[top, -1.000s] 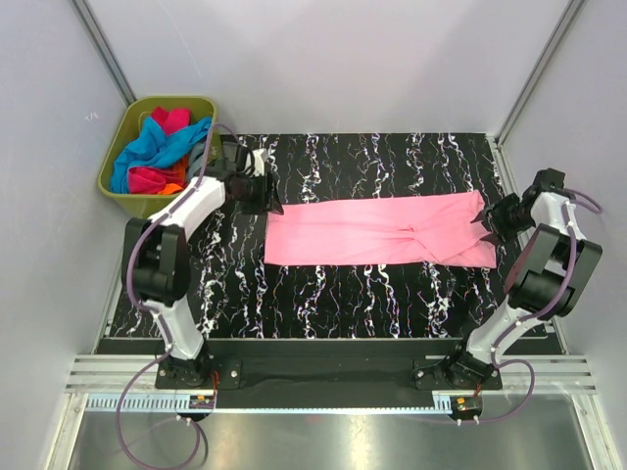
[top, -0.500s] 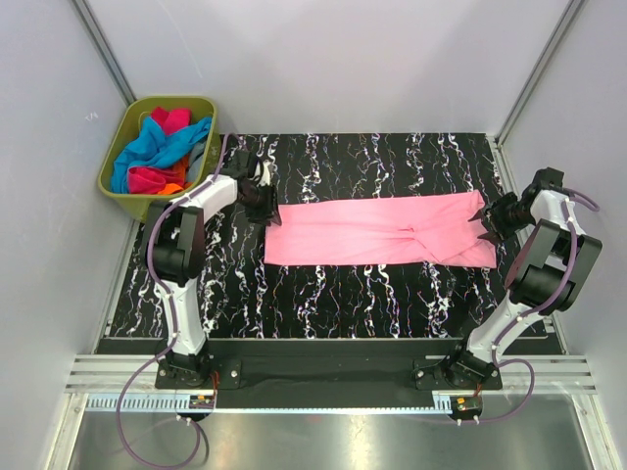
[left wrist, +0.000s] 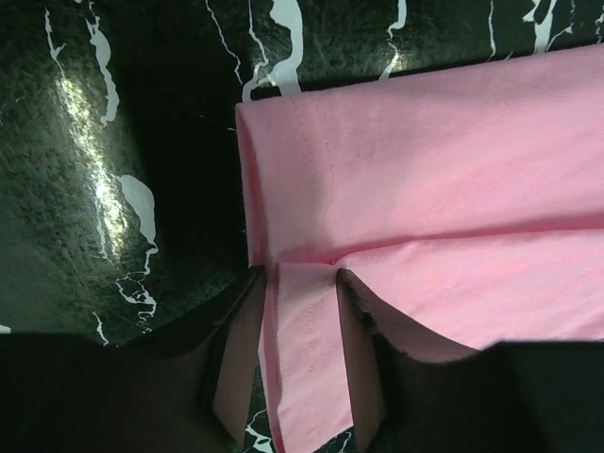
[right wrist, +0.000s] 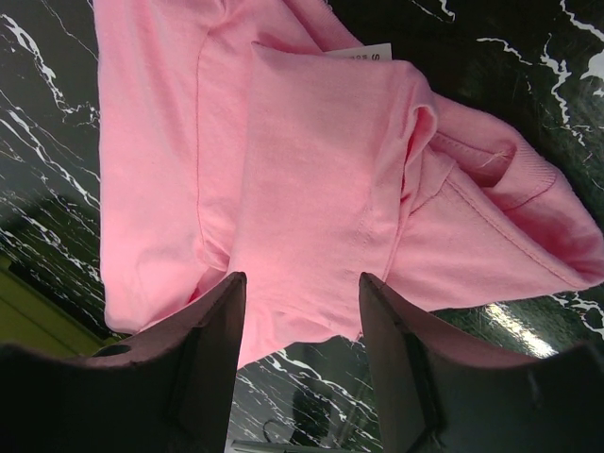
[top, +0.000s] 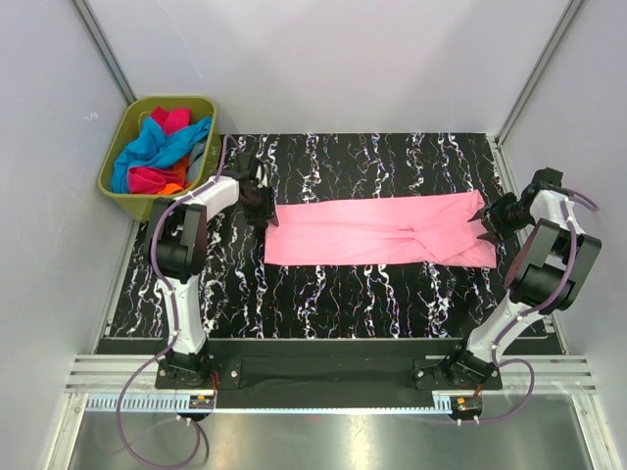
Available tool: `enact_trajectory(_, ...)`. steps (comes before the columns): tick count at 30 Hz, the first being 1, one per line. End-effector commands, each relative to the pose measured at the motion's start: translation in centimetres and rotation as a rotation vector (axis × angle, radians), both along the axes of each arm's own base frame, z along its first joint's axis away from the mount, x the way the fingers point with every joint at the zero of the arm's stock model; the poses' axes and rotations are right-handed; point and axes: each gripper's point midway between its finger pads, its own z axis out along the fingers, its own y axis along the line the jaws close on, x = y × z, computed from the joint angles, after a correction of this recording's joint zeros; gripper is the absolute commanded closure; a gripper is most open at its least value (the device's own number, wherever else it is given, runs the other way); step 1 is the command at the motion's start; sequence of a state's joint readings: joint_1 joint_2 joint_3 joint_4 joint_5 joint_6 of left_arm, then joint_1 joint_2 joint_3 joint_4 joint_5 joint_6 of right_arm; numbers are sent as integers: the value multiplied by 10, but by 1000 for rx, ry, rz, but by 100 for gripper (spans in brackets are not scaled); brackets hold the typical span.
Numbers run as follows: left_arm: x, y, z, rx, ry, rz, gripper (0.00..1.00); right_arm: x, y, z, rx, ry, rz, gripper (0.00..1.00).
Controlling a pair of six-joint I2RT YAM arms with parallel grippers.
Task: Fold and stack the t-shirts
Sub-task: Fold the tshirt
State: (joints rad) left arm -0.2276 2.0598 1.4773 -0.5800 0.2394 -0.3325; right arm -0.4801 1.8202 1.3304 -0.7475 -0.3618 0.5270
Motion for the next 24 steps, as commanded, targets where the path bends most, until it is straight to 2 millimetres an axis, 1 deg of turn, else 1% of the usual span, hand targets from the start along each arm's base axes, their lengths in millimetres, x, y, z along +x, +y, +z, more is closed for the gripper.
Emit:
enact_trajectory(1, 16, 2, 5, 12, -45, 17, 59, 6, 4, 3, 9, -26, 32, 42)
enact_trajectory(3, 17, 2, 5, 16, -51, 18, 62, 5, 4, 2, 10, -24, 34, 42)
enact_trajectory(7, 19, 2, 9, 19, -68, 19, 64, 3, 4, -1, 9, -16, 37, 42)
enact_trajectory(9, 19, 1, 9, 12, -68, 19, 69, 3, 4, -2, 9, -14, 36, 42)
enact_trajectory(10, 20, 1, 11, 9, -73, 21, 70, 3, 4, -2, 9, -13, 36, 42)
enact_trajectory(16, 18, 2, 18, 10, -88, 25, 68, 2, 4, -4, 12, -5, 35, 42)
enact_trajectory(24, 12, 7, 26, 24, -104, 41, 69, 2, 5, -6, 14, -3, 37, 42)
